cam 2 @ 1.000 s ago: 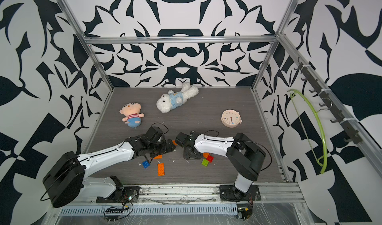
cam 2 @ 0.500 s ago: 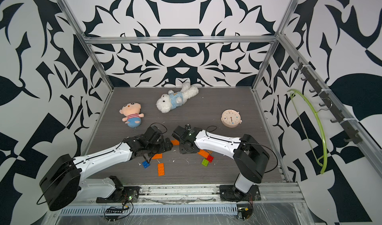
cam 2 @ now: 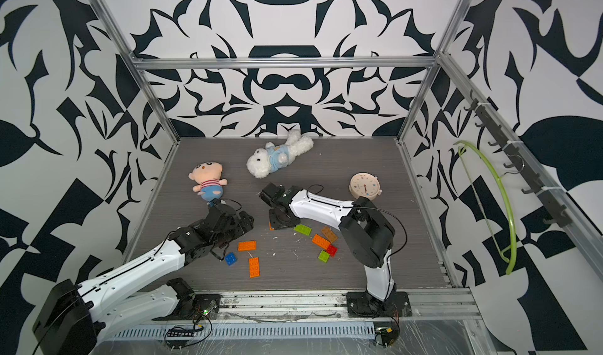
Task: Assemble the number 5 with lego
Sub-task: Assemble the lego brick with the lego brick.
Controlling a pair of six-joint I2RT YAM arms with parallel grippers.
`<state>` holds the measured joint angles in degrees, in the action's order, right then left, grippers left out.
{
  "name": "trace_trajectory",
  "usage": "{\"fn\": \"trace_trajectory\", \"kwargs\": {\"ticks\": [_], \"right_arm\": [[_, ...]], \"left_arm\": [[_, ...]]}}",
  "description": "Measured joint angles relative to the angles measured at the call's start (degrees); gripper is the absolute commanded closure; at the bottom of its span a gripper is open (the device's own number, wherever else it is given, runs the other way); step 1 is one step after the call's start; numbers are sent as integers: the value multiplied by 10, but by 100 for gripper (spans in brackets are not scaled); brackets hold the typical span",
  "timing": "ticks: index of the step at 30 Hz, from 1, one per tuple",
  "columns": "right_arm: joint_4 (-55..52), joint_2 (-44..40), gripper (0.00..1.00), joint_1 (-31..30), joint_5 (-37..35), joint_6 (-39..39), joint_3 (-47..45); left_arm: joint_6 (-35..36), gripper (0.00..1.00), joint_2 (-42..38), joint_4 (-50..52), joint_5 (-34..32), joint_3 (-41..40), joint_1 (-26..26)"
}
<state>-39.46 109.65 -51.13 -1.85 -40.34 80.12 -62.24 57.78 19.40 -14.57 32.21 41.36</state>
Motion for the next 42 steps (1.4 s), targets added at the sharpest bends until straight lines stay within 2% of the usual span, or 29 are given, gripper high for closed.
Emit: {"fn": "trace_trajectory", "kwargs": {"ticks": [10, 42], "right_arm": [[-28, 40, 68, 4, 2, 26, 52], [-37, 78, 72, 9, -2, 3, 79]], "left_arm": [[-3, 1, -4, 0, -10, 0, 0], [-3, 1, -4, 0, -11, 0, 0]]}}
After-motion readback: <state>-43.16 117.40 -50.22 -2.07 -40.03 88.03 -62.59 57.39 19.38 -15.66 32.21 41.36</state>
